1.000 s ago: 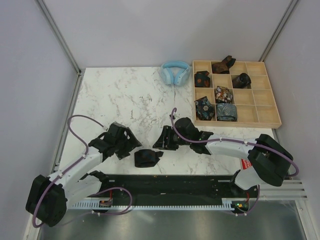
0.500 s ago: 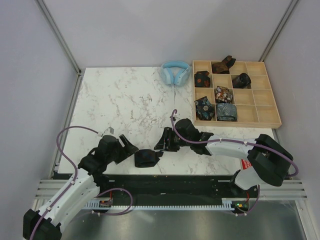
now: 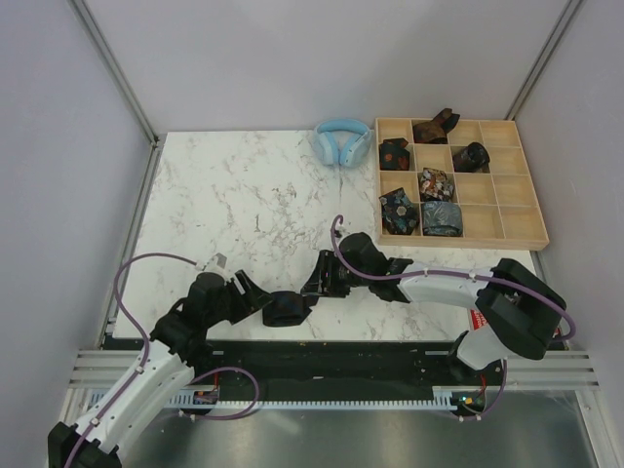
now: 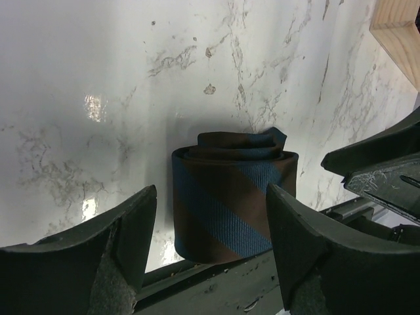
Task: Roll the ties
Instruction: Pick up the tie at the center of the board.
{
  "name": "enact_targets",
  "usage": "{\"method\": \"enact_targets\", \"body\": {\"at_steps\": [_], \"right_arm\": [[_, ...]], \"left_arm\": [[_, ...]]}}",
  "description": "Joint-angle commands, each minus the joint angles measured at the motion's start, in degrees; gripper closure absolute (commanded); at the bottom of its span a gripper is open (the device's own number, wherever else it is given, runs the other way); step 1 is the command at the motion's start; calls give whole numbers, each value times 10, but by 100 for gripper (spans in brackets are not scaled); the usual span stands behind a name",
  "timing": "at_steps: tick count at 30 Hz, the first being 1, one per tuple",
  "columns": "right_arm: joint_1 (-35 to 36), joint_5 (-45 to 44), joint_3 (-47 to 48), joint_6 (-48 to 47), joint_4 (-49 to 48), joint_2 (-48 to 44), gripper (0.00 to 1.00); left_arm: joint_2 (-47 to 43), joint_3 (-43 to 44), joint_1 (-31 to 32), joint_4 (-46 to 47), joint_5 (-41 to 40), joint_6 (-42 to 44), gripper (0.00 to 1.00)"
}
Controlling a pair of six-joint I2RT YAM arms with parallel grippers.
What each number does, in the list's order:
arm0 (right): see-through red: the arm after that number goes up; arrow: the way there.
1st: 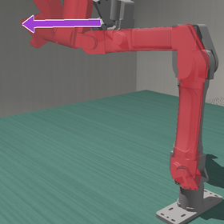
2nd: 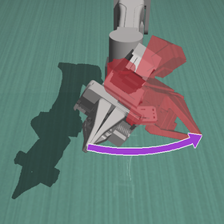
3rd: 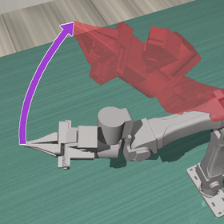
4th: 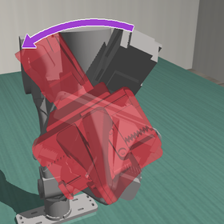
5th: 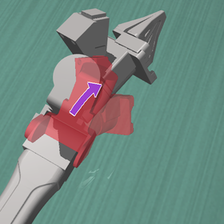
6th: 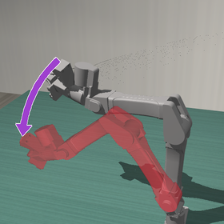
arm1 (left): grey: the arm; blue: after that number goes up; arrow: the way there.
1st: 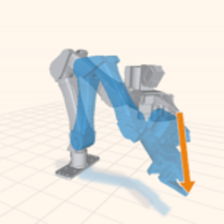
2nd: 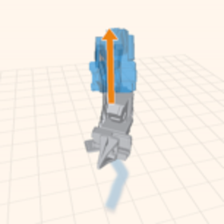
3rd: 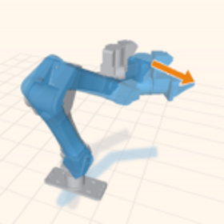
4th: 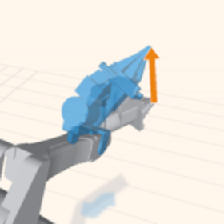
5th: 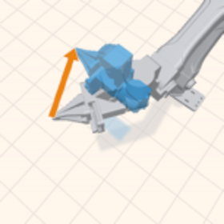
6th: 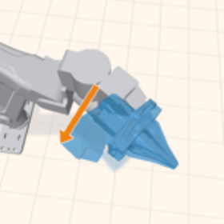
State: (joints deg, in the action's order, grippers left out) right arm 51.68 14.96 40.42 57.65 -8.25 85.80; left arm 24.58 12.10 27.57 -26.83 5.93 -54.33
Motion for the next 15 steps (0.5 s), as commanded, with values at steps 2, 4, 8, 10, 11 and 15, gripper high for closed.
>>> {"method": "enact_targets", "body": {"at_steps": [2, 4, 8, 10, 11, 15], "right_arm": [[10, -2, 4, -5, -26, 9, 49], [12, -1, 4, -5, -30, 15, 49], [13, 3, -3, -2, -47, 22, 50], [15, 8, -9, -1, -61, 25, 50], [18, 10, -9, 0, -65, 27, 50], [27, 17, -18, 4, -91, 39, 52]], "left_arm": [[-16, -22, 4, 29, 30, 15, 26], [-11, -27, 5, 37, 36, 17, 26], [-1, -29, 6, 46, 45, 21, 26], [-2, -32, 6, 49, 49, 22, 27], [-3, -35, 6, 51, 50, 23, 27], [-4, -40, 9, 53, 51, 23, 27]]}}
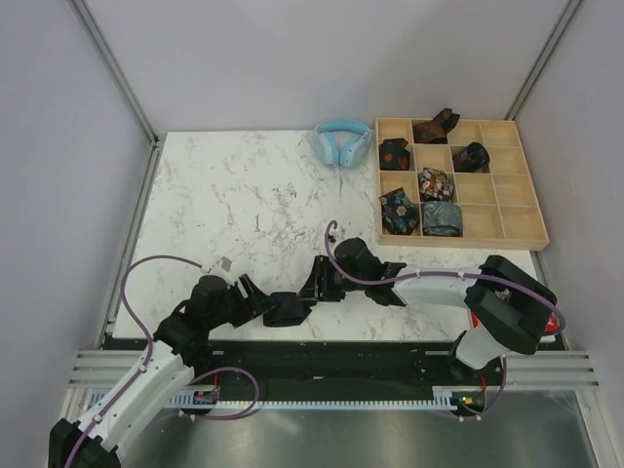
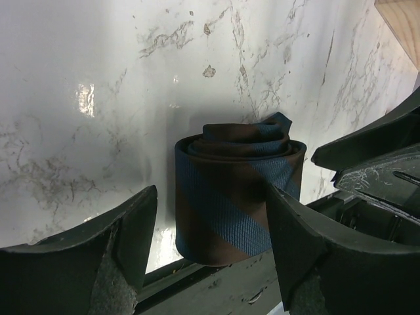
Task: Roll the ties
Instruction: Pick up the tie at the center of the board.
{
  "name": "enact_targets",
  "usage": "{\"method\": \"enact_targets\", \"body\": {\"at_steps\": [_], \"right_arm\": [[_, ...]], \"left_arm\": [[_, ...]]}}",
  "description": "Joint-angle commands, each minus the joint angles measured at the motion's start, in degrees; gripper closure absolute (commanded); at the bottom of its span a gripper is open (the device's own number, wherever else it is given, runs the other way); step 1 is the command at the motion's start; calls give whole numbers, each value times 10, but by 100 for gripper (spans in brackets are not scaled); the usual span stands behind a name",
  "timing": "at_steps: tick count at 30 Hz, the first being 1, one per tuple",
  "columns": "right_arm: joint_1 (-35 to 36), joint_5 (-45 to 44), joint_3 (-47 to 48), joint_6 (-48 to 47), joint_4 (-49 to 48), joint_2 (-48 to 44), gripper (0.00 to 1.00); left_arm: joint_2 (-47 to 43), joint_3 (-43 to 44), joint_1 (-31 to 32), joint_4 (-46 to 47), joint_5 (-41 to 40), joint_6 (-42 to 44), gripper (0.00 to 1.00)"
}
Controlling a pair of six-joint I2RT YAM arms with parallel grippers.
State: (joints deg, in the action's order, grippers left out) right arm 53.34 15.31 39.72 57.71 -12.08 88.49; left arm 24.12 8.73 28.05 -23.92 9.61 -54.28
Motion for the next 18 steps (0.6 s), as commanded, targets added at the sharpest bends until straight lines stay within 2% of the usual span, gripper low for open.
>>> {"method": "enact_targets", "body": {"at_steps": [1, 18], "right_arm": [[13, 13, -13, 6, -58, 15, 52], [26, 10, -36, 21, -115, 87, 58]], "left_arm": [[-1, -7, 4, 24, 14, 22, 28], [12, -22, 17, 61, 27, 27, 33]]}}
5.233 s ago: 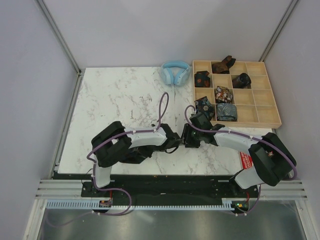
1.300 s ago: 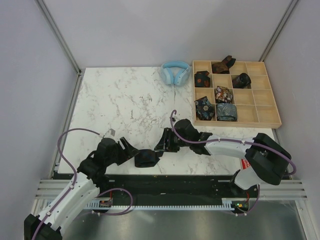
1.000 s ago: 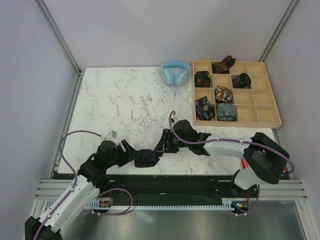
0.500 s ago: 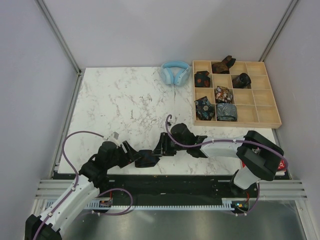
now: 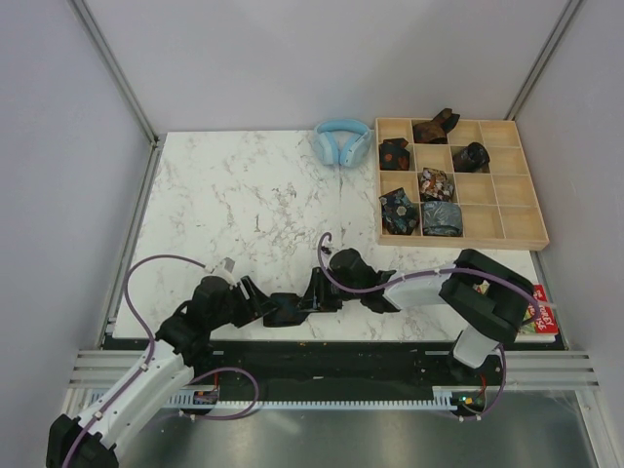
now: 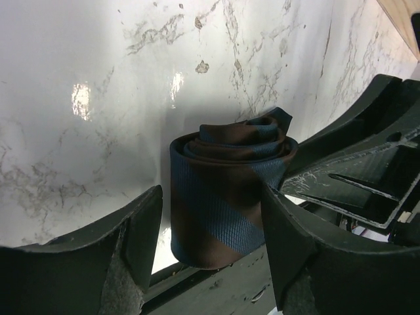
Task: Roll the ties
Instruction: Pick up the tie at the center of the board.
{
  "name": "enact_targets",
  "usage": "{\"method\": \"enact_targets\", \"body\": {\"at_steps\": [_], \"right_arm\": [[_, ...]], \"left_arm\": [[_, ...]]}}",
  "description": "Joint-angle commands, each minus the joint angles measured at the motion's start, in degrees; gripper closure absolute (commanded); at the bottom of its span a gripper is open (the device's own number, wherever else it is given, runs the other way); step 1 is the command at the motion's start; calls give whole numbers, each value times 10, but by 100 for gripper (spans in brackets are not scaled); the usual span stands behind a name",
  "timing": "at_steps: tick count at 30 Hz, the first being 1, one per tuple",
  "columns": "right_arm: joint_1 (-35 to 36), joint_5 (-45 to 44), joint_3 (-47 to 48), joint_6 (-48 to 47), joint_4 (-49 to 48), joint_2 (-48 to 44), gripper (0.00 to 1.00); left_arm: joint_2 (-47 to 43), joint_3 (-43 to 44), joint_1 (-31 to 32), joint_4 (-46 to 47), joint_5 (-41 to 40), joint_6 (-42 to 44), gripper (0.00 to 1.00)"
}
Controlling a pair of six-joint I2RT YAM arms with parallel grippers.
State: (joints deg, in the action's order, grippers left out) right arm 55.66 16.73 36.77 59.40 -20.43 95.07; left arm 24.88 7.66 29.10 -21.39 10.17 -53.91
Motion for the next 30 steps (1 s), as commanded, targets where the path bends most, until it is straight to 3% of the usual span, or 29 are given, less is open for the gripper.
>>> {"method": "enact_targets", "body": {"at_steps": [1, 11, 19, 23, 26, 29, 30], "right_arm": [[2, -4, -7, 5, -33, 27, 59], [2, 1, -3, 16, -64, 74, 60], [2, 2, -1, 16, -69, 84, 60], [2, 4, 0, 15, -70, 84, 60], [2, 1, 2, 9, -57, 74, 58], [-1, -13, 13, -6, -11, 42, 54], [-5, -19, 16, -19, 7, 30, 53]], "left_arm": [[5, -14, 8, 37, 22, 23, 34], [3, -29, 18, 67, 49, 33, 36], [28, -39, 20, 104, 51, 28, 50], [60, -38, 24, 134, 52, 28, 67], [84, -27, 25, 142, 50, 35, 85], [102, -3, 26, 141, 49, 41, 98], [105, 15, 27, 138, 48, 43, 98]]}}
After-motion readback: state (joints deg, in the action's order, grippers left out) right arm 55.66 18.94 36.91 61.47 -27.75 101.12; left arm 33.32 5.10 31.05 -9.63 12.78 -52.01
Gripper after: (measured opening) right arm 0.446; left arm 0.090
